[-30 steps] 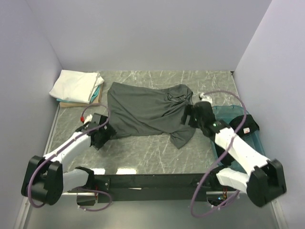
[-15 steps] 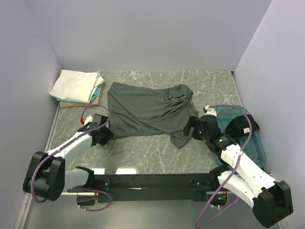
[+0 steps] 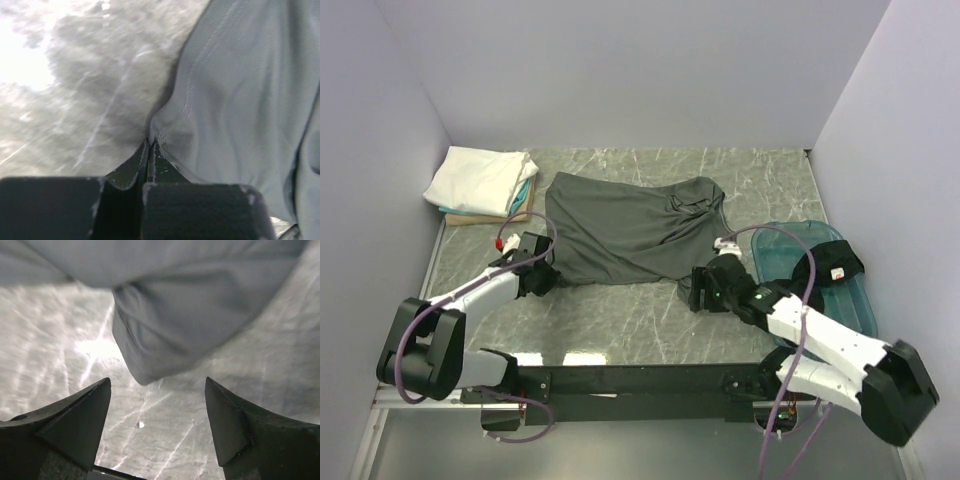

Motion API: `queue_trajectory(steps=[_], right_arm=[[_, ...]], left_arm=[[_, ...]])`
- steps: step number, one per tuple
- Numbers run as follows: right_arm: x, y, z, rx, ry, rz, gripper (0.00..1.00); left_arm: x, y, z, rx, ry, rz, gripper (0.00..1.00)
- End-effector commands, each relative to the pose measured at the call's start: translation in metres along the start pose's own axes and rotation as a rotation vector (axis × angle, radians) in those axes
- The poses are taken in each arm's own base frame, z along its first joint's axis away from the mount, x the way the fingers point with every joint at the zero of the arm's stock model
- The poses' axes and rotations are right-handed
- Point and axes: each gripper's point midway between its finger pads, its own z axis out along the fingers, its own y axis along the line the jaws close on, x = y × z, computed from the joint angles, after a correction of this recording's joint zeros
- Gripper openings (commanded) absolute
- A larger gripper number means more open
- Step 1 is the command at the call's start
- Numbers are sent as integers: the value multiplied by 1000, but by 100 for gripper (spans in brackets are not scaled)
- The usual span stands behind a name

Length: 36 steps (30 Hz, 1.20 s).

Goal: Fold and stack the t-shirts
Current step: Flatten the tshirt out

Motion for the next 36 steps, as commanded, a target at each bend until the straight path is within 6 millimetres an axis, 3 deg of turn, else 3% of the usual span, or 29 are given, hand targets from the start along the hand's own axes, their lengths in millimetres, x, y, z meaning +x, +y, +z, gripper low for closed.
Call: queue_trajectory(steps=[1,7,11,12,17,18,20,23,28,32,35,36], right_arm=[[3,5,7,81,12,-33,80],[16,14,24,154,71,-49,73],[12,1,34,278,50,-13,64],[12,-3,37,310,50,0,53],[3,-11,37,395,27,0,21],[0,-13,35,410,16,11,8],[-13,-21,26,468,-27,5,0],[-40,-31,7,519,-110,34,0],[-91,-45,-41,534,-276,95,0],[-134,-57,-81,496,-413,160,0],[-170,-45,-119,373,-546,176,0],[-185,-41,-140,325,-602,173,0]], left_arm=[[-5,15,-9,-34,-40,29,1],[-5,17,-14,-11,-55,29,1],[-4,19,-13,-17,-51,34,1],[-5,18,-13,-19,-55,35,1],[-6,16,-14,-16,-51,36,1],[-8,13,-16,-8,-57,36,1],[-13,9,-22,7,-74,34,1],[-27,-4,-37,49,-120,20,1],[-58,-43,-76,202,-212,-20,1],[-88,-68,-119,299,-306,-63,1],[-112,-88,-156,386,-382,-100,1],[-124,-96,-174,424,-420,-115,1]])
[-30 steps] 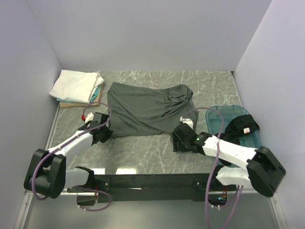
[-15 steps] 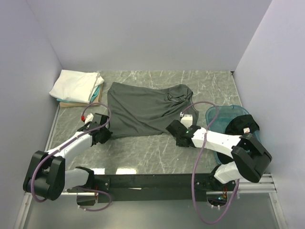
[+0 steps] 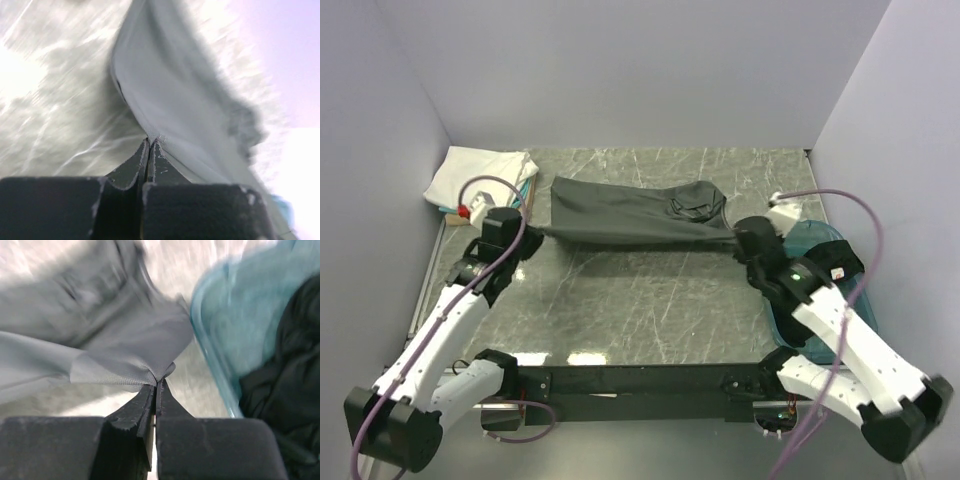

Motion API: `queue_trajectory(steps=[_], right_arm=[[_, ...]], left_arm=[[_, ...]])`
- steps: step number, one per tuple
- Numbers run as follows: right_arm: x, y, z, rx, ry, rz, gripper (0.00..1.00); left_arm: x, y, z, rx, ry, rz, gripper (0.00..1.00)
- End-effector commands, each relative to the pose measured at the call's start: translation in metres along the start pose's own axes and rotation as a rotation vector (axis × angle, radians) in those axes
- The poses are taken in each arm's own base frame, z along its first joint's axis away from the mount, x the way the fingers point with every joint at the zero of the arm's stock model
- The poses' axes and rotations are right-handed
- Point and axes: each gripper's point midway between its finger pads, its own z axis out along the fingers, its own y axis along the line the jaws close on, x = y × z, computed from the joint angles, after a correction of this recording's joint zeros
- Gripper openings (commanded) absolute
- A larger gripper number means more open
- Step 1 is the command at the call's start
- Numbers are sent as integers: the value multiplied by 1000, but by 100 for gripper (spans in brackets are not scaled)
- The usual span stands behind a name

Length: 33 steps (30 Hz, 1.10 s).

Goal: Fold and stack the t-shirts
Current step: Flatten the tshirt out

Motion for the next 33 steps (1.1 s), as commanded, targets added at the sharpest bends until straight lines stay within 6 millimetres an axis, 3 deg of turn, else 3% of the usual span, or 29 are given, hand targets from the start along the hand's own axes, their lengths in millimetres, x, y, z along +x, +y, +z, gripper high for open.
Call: queue_trajectory(steps=[1,6,8,12,13,17,22,26,29,30,31,32,33], right_arm=[[-76,3,-36,-112,-197,46,0],[-150,-6,-92,-172,-357,72,0],[-166,-7,-107,-202,-392,69,0],[-210,-10,-161,-331,-505,56,0],[-212,-1,-174,-416,-511,29,0],[-227,4,-227,-615,-591,-21,0],[-234,-11,-265,-696,-642,3,0],[-222,-1,-256,-723,-589,-1,0],[-203,17,-223,-686,-473,-18,0],[-186,28,-199,-661,-397,-31,0],[-176,36,-187,-656,-359,-34,0],[-148,49,-157,-633,-262,-61,0],[-131,56,-141,-622,-206,-76,0]], left_arm=[[-50,-39,-32,101,-144,-33,1],[-108,-84,-88,229,-297,-70,1],[-126,-94,-109,267,-348,-72,1],[-169,-115,-165,354,-470,-126,1],[-176,-117,-179,381,-493,-140,1],[-197,-140,-238,553,-551,-141,1],[-206,-135,-274,605,-593,-148,1],[-198,-129,-261,592,-574,-156,1],[-178,-115,-219,486,-512,-134,1],[-171,-110,-205,454,-494,-126,1],[-163,-105,-190,418,-470,-125,1],[-145,-89,-161,345,-425,-98,1],[-134,-79,-143,300,-399,-88,1]])
